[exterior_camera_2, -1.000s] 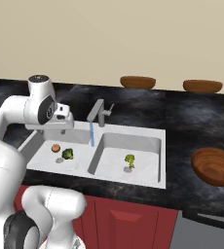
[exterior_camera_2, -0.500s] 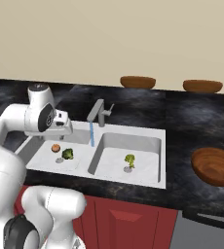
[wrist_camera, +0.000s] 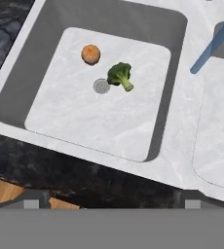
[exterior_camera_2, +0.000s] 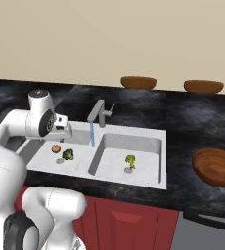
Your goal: Pick the broccolis from the sink and place them in one bowl. Place the tangerine in the other bowl. Then turn off the sink faucet.
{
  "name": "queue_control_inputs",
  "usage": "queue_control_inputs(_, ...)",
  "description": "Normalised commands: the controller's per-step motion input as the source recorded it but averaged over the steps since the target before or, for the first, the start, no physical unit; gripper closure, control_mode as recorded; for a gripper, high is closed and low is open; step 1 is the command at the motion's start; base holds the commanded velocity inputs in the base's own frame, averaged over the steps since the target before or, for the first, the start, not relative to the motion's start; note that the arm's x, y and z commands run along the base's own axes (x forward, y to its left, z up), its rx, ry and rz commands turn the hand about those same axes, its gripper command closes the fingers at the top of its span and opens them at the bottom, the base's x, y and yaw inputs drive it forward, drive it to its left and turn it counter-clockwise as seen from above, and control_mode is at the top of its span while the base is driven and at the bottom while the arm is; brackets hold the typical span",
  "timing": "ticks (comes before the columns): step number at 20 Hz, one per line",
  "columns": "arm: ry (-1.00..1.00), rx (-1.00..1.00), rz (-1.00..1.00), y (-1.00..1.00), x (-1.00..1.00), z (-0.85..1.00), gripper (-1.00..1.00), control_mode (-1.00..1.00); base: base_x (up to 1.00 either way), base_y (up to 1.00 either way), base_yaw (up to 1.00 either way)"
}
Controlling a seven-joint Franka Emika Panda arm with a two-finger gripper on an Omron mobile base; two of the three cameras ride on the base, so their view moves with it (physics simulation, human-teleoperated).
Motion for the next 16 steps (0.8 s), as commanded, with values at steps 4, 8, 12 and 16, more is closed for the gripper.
queue_control_inputs(4,0.0,0.0,0.0,0.13,0.26,-0.17,-1.0,-1.0,0.0,0.0,0.0)
queue_control_inputs(8,0.0,0.0,0.0,0.09,0.27,-0.19,-1.0,-1.0,0.0,0.0,0.0)
queue_control_inputs(12,0.0,0.0,0.0,0.01,0.31,-0.28,-1.0,-1.0,0.0,0.0,0.0)
queue_control_inputs(16,0.0,0.0,0.0,0.03,0.27,-0.3,-1.0,-1.0,0.0,0.0,0.0)
